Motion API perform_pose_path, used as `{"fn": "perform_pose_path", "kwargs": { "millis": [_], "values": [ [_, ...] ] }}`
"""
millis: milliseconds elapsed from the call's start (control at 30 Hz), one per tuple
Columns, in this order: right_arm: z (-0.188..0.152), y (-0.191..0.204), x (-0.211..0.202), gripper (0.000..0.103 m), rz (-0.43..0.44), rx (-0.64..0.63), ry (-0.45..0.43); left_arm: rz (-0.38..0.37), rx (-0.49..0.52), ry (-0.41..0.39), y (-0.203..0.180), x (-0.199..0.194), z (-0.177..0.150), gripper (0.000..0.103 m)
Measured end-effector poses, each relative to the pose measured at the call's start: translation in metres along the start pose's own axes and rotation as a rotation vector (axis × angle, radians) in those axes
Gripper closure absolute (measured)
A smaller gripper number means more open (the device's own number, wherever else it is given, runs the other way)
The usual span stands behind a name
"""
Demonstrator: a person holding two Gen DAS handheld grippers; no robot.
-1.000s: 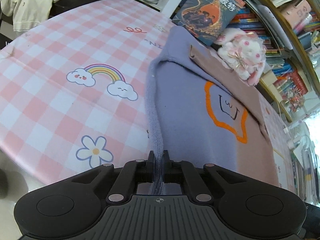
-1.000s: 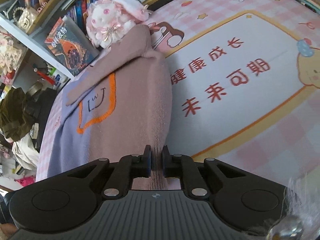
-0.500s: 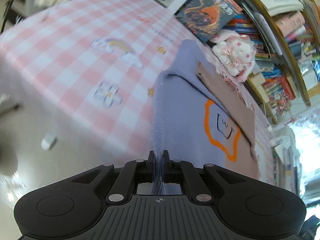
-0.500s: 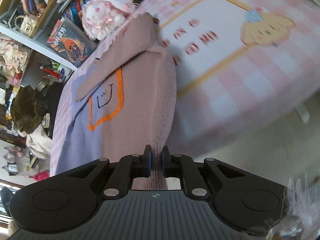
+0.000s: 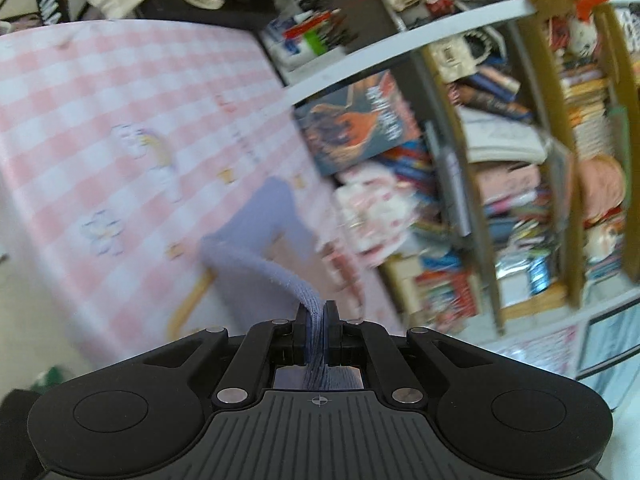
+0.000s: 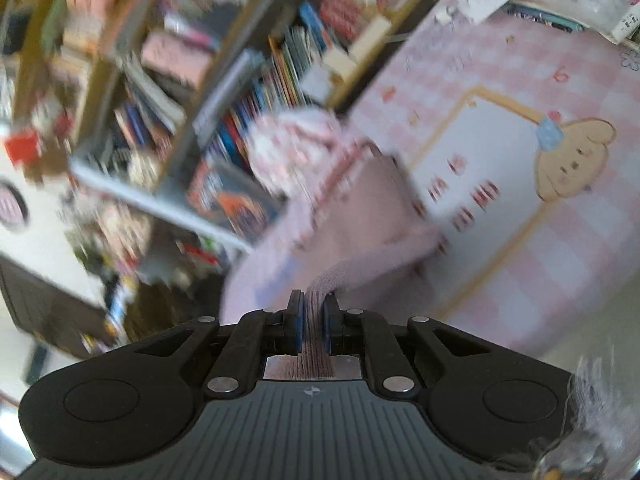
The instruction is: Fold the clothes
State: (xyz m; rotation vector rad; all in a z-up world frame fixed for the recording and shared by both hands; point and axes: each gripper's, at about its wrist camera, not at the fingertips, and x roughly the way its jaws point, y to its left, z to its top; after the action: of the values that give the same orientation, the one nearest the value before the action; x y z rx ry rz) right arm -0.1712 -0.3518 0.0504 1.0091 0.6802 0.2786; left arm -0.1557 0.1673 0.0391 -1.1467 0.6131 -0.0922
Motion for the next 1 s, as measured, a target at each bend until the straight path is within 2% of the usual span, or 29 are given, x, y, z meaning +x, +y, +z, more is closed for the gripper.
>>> {"fn": "perform_pose_path", "kwargs": {
  "millis": [100, 233, 400, 1000],
  "values": [
    [0.018, 0.005, 0.007, 0.094, 0.030, 0.039, -0.037, -0.041, -0.011, -0.005, -0.013, 0.018, 0.012, 0.099],
    [0.038, 0.015, 0.022, 0.094, 0.028, 0.020, -0.073, -0.080, -0.040, -0.011, -0.018, 0.043, 0.033, 0.099],
    [0.058, 0.023, 0.051, 0.094, 0.030, 0.015, -0.108, -0.096, -0.087, -0.014, -0.018, 0.067, 0.057, 0.099],
    [0.100, 0.016, 0.134, 0.094, -0.051, 0.021, -0.135, -0.002, 0.000, 0.082, -0.020, 0.156, 0.105, 0.099]
  ]
}}
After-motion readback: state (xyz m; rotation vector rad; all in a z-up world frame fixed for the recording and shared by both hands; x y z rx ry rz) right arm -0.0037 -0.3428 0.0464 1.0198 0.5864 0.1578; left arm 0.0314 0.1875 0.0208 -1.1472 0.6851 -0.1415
